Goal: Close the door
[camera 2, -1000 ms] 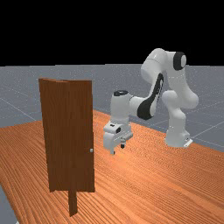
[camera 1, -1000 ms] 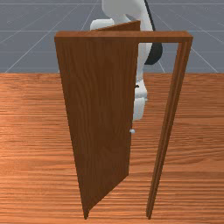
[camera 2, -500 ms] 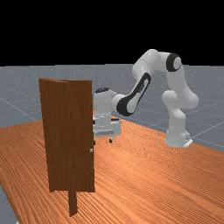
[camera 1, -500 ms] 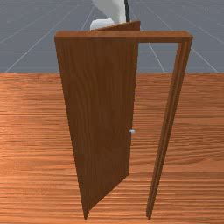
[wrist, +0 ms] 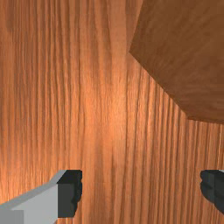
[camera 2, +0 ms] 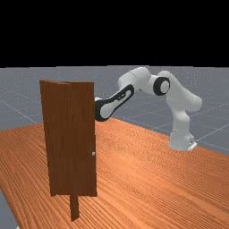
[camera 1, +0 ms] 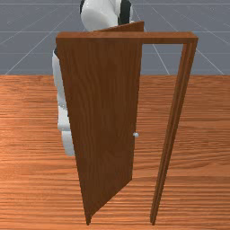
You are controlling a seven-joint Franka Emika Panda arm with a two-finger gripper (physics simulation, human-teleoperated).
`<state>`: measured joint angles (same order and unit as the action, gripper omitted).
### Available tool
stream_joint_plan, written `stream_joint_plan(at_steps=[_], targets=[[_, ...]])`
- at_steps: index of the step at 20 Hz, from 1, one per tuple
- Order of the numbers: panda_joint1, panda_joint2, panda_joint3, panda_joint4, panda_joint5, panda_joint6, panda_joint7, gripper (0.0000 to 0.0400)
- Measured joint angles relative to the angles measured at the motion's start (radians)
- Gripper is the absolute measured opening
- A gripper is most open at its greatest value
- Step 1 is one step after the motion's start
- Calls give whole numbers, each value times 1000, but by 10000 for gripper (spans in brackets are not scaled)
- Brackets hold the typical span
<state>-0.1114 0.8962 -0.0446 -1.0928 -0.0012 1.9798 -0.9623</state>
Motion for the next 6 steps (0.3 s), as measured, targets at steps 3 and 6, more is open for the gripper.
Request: stream_joint_plan(at_steps=[3, 6], targets=[[14, 42, 10, 67, -11, -28, -26, 400], [78, 18, 67, 15, -80, 8, -271, 400]])
